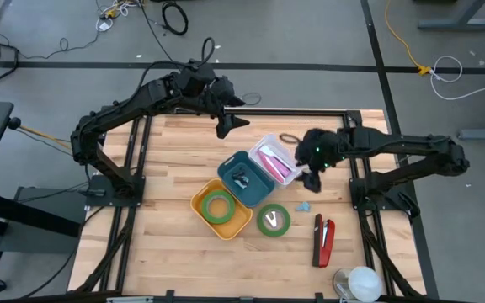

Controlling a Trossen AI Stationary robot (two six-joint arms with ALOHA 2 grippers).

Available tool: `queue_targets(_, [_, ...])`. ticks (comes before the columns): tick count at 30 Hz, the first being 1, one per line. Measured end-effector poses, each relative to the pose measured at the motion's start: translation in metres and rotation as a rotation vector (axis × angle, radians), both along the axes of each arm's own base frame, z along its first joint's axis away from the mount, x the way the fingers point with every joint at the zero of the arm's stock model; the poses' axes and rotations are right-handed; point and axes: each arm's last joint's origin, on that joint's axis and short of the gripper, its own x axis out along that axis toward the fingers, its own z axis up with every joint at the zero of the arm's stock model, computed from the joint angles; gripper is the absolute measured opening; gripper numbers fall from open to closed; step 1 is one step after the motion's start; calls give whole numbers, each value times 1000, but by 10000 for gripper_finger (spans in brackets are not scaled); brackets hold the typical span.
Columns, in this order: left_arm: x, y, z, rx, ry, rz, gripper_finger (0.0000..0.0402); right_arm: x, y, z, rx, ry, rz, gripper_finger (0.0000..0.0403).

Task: Pick and place Stapler, Stapler remover, tape
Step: Put the light blue staple remover into the blue bin

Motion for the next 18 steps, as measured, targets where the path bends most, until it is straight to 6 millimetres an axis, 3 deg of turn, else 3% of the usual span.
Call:
queue_targets(12, [1,-4,-1,19,13,-25,344,-7,40,-8,-68,114,124,260])
queue_targets(18, [0,-18,-2,6,47,-63,344,-13,52,-37,-31,188,139,260])
